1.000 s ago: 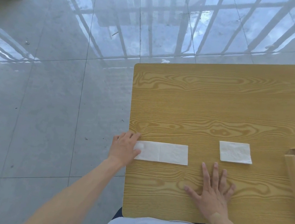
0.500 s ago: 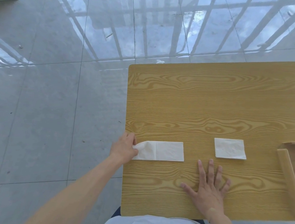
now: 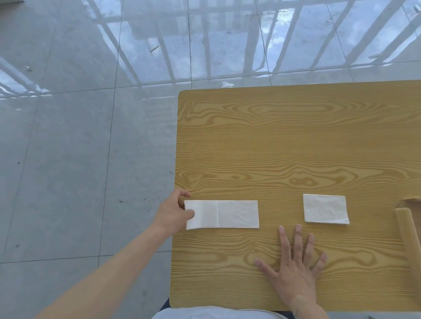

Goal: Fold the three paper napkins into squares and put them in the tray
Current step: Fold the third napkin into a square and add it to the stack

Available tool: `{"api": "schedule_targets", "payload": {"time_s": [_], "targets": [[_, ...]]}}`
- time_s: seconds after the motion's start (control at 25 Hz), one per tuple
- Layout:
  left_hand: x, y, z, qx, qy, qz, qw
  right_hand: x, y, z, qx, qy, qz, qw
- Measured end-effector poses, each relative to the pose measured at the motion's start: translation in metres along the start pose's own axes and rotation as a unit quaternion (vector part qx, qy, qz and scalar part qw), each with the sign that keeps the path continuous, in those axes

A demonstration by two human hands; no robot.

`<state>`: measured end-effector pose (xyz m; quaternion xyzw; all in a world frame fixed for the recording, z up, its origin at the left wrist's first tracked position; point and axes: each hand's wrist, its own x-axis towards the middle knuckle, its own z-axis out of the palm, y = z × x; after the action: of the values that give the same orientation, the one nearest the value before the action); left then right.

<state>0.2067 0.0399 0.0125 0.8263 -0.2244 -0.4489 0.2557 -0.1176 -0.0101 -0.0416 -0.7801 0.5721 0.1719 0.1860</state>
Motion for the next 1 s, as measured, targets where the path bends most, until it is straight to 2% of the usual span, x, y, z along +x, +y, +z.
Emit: {"api": "schedule_targets", "payload": {"time_s": [0.12,0.32,0.56,0.8,1.0], "targets": [[-0.009,0.016,0.004,-0.069,-0.017,0.016,0.997,-0.001,0.0,-0.001,0.002,-0.003,-0.004,1.0],[-0.019,0.052,0.029,-0.099,-0.053,0.042,0.993,-0.001,0.001,-0.002,0.012,-0.011,-0.01,1.0],[-0.016,0.077,0.08,-0.088,-0.087,0.015,0.992,0.0,0.001,-0.004,0.025,-0.031,-0.022,0.999],[-0.008,0.081,0.113,-0.053,-0.077,-0.007,0.996,0.002,0.003,-0.006,0.033,-0.053,-0.033,0.997],[-0.009,0.077,0.121,-0.038,-0.064,0.01,0.997,0.004,0.004,-0.01,0.05,-0.073,-0.051,0.995]]}}
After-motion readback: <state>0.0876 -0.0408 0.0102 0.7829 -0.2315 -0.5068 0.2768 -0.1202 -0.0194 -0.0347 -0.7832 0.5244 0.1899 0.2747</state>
